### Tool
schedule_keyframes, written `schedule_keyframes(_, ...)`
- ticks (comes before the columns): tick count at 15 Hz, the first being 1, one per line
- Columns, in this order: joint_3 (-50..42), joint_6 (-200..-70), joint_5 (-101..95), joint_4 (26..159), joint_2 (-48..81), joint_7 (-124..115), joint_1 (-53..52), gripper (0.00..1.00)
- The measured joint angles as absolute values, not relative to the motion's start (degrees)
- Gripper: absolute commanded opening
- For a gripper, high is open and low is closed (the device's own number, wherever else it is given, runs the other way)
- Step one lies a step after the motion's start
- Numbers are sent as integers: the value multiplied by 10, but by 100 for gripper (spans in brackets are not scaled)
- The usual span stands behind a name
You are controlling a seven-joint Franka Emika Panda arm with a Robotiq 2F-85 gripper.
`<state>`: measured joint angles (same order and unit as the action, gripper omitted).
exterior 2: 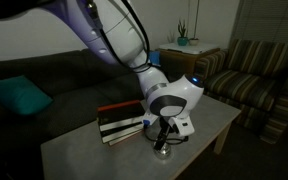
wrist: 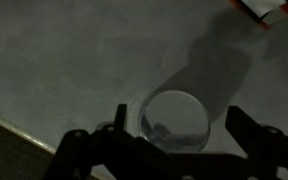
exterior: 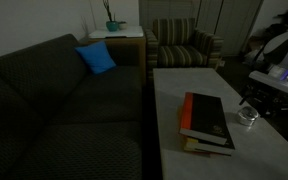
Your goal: Place the lid on the silver container
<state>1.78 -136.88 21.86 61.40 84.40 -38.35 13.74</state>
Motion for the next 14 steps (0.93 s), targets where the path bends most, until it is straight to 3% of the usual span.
schedule_keyframes(6,11,-1453,219,634,841,-426,129,100)
schedule_keyframes(14,8,-1637,219,767,782,-446,119,100)
